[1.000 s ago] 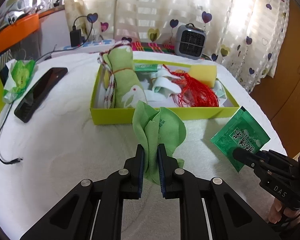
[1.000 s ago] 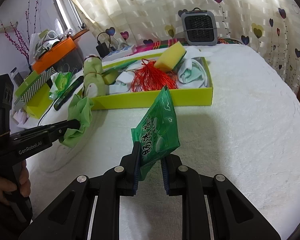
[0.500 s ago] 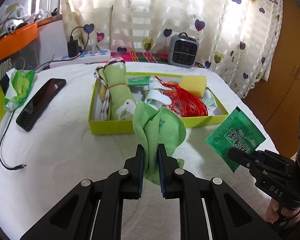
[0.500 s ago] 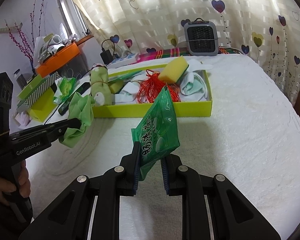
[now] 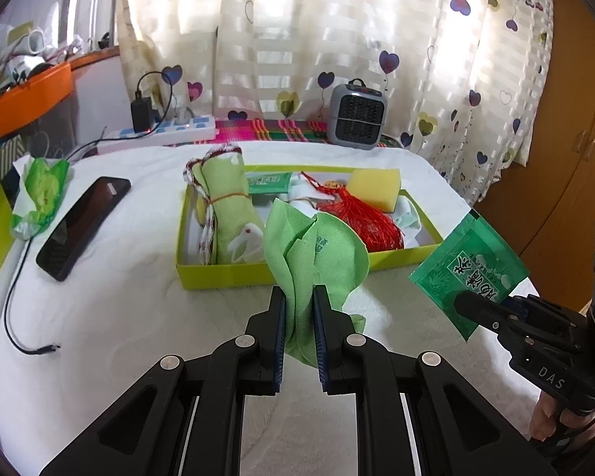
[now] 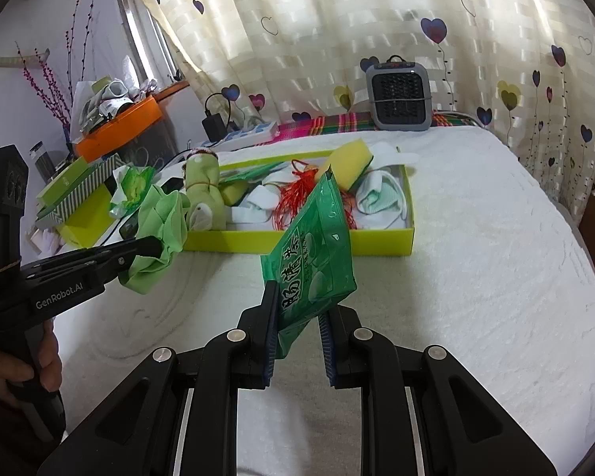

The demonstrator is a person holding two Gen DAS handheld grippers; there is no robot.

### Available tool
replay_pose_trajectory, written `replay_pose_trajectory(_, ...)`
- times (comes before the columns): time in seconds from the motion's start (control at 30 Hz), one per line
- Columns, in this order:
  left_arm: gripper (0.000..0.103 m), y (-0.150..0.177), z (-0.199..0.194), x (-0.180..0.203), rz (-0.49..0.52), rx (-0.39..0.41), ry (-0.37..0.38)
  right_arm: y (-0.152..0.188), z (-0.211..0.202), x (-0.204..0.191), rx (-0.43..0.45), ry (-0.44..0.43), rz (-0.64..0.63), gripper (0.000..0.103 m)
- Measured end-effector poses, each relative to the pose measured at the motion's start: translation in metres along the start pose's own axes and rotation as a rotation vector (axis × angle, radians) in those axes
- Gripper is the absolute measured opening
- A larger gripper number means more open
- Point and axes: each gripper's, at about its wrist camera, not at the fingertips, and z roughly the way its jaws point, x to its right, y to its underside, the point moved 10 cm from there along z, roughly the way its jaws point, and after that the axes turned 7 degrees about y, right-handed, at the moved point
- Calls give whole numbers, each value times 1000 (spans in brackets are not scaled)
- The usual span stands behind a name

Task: Organize soft objects
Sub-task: 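Carry the held cloth and green packet over the lime-green box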

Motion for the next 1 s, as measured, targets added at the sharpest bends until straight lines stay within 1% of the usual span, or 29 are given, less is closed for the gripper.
replay_pose_trajectory(0.27,12,-11,2,4,14,5,10,-8,-2,1,19,2,-2,20)
replay_pose_trajectory(0.6,12,-34,19,6,22,0,27,-34,4,9,36,25,-11,20)
replay_pose_trajectory(0.83,12,-53,34,-1,13,-6,31,-53,16,9,36,27,-31,20)
replay_pose_trajectory(1.0,12,-67,48,-8,10,-13,24,-69,33,4,14,3,-33,20)
